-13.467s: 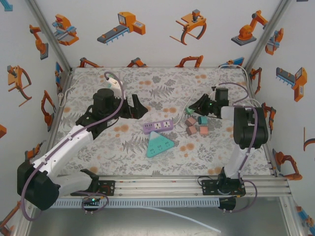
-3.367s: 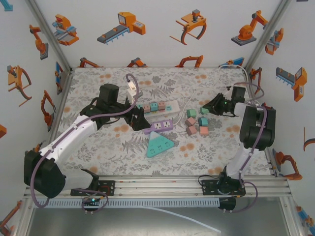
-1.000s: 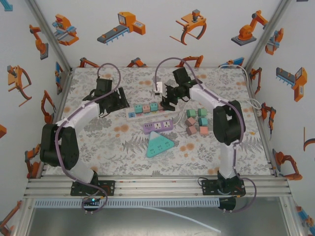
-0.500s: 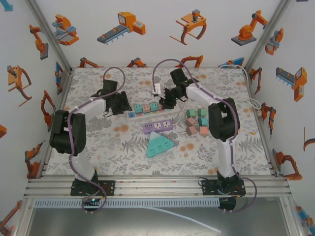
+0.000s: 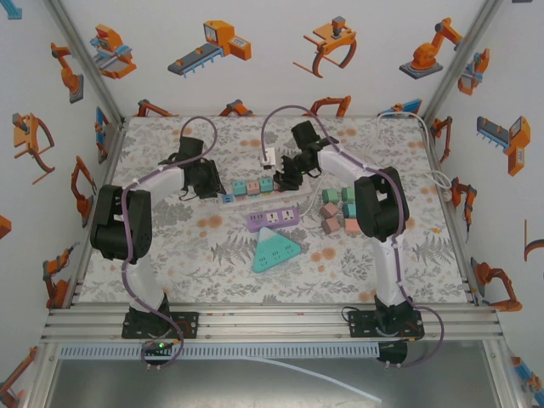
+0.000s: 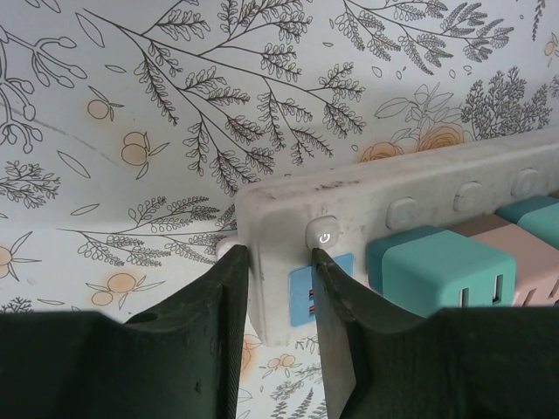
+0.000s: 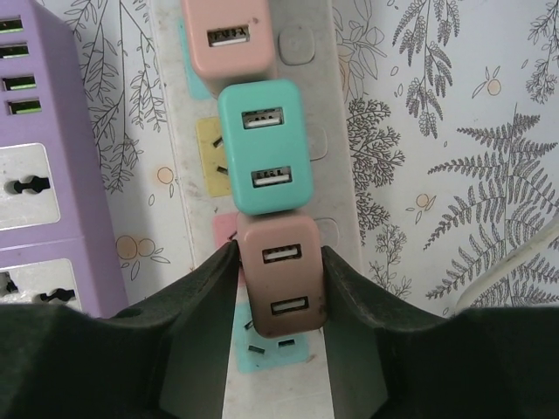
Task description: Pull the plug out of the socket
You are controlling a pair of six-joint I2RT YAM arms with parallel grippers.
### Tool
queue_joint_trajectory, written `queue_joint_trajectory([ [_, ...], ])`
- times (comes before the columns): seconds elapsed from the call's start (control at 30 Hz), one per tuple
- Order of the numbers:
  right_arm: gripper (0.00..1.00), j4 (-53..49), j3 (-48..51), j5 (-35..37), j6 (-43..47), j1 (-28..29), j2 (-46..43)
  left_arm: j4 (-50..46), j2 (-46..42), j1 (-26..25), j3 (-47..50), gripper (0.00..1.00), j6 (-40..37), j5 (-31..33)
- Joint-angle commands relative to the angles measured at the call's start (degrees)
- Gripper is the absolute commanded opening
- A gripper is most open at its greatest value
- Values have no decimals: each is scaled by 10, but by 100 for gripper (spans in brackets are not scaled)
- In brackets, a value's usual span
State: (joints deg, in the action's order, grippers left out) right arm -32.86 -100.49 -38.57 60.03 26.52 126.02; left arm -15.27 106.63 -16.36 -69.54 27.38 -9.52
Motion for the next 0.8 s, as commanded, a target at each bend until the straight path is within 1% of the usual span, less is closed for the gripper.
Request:
queue_joint_trajectory([
  [0.0,38,-16,-23,-25,2,6,1,-57,35,-9,-14,37,-28,-18],
  [0.17,32,-19,-39,-25,-13,5,-2,-108,51,-21,-30,38,-60,-14],
  [0.33,29,-24,-51,-42,-25,6,-8,-150,65,-34,-33,41,-77,36],
  [0.43,27,-24,-61,-55,-39,5,-10,-158,71,-37,-32,41,-78,58],
  [0.57,24,-24,-73,-55,-54,6,-12,-166,73,-42,-34,41,-85,83],
  [0.77,21,-24,-87,-58,-75,5,-11,-184,82,-58,-43,41,-110,125],
])
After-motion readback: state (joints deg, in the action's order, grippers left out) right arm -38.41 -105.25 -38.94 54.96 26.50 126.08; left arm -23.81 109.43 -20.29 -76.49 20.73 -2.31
